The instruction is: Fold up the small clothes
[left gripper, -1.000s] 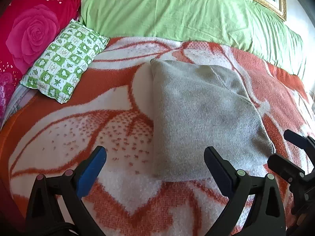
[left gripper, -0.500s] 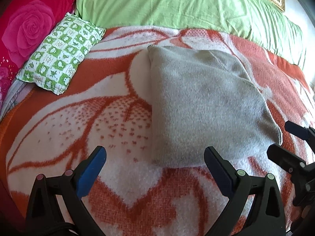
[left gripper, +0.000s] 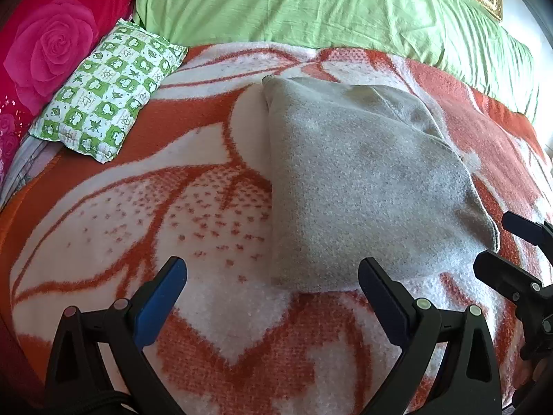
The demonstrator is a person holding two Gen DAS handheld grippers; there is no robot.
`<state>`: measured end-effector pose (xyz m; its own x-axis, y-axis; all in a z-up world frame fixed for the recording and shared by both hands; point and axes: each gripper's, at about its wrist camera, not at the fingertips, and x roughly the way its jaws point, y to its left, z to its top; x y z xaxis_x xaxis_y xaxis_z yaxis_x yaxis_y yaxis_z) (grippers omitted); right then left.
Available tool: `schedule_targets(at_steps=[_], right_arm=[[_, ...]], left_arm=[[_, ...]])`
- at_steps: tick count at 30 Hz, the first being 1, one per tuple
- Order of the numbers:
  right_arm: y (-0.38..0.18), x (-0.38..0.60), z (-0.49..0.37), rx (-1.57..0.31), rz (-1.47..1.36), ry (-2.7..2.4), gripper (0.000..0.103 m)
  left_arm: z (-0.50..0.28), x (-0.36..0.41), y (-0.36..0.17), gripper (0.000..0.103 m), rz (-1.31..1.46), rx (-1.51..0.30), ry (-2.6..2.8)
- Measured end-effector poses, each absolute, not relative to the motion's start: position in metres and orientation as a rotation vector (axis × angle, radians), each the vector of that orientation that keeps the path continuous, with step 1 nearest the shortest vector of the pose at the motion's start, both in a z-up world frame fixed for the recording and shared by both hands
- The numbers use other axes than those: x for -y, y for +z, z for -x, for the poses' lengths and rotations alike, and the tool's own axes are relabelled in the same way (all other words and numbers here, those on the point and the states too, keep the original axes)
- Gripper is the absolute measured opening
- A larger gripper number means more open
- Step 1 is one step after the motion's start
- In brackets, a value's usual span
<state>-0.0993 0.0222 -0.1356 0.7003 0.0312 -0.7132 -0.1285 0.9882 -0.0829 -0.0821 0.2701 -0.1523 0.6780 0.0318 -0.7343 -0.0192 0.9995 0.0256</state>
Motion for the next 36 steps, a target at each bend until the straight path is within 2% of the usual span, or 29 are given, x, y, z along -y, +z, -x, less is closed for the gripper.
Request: schedule_targets(at_steps=[36], right_arm=[[-0.128,-0.021,0.090,-0.787,0.089,0.079,0.103]], left_arm=[[0.070,-0.272,-0.147,0.100,-0.022,-0.829,-0.001]])
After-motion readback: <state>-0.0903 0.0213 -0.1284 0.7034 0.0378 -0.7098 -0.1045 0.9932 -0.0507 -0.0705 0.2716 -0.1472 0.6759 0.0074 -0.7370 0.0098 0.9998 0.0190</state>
